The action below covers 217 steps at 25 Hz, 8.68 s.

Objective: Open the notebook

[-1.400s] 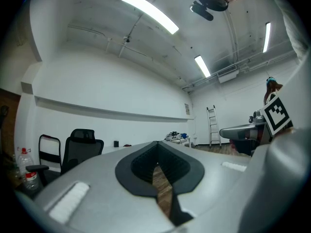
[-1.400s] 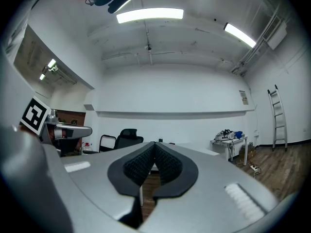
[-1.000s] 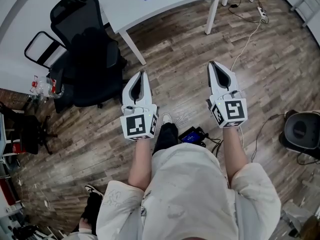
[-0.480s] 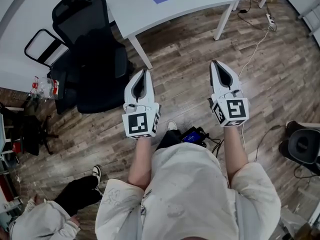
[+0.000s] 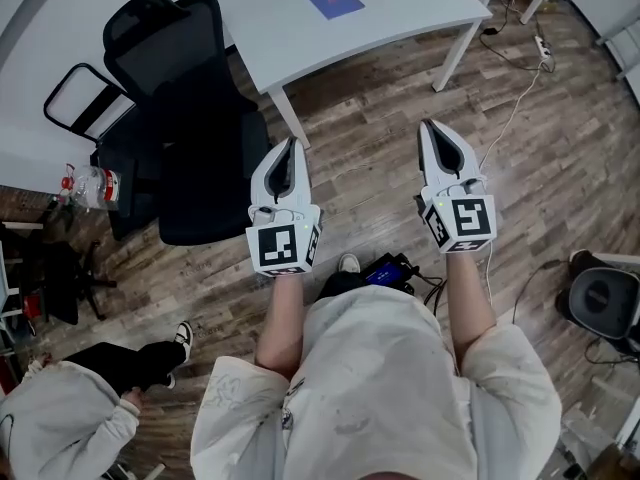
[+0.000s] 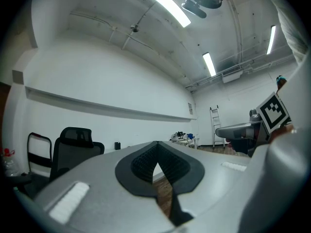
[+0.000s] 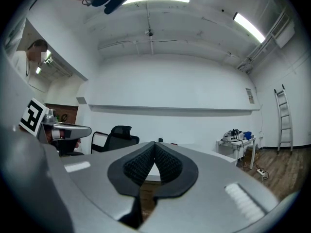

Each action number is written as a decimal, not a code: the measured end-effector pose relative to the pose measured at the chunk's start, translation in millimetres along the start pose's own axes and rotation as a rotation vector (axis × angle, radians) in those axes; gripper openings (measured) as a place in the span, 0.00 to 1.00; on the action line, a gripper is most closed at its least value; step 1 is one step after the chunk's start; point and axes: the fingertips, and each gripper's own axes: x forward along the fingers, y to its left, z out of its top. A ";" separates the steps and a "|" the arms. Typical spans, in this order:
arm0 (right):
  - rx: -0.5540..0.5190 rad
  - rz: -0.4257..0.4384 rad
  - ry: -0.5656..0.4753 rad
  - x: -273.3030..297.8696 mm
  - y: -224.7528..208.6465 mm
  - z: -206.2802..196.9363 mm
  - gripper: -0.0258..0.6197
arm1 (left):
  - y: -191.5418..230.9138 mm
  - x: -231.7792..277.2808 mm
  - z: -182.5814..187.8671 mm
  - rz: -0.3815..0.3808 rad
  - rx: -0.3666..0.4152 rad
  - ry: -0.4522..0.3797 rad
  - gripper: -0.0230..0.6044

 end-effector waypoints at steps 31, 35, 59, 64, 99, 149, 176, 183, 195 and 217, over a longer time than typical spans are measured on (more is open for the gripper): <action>-0.003 -0.021 0.040 7.5 -5.3 -3.4 0.05 | 10.1 12.2 -12.1 -0.003 -0.036 0.038 0.07; 0.010 -0.023 0.051 7.5 -5.8 -6.3 0.05 | 9.7 12.5 -10.8 -0.007 -0.034 0.040 0.07; 0.066 0.046 0.040 30.6 9.8 -20.6 0.05 | 30.7 10.6 -14.7 0.062 0.003 0.059 0.07; 0.045 0.057 0.064 29.6 10.7 -24.7 0.05 | 27.8 9.3 -18.6 0.066 -0.015 0.062 0.07; 0.025 -0.057 0.208 37.7 -25.5 -43.5 0.05 | 3.0 37.6 -5.1 -0.049 -0.003 0.071 0.07; 0.220 -0.077 0.857 73.3 -15.4 -250.0 0.21 | 5.1 7.0 -8.9 0.021 0.002 0.118 0.07; 0.107 -0.133 0.852 73.8 -19.5 -250.8 0.08 | 6.2 4.7 -18.0 0.029 -0.009 0.137 0.07; 0.101 -0.132 0.841 75.0 -22.1 -249.8 0.05 | 7.6 6.4 -18.8 0.031 -0.006 0.137 0.07; 0.108 -0.128 0.816 77.9 -20.6 -242.6 0.05 | 10.3 10.1 -15.5 0.030 0.008 0.137 0.07; 0.101 -0.136 0.722 85.2 -22.1 -214.7 0.05 | 12.2 11.9 -22.0 0.034 -0.001 0.119 0.07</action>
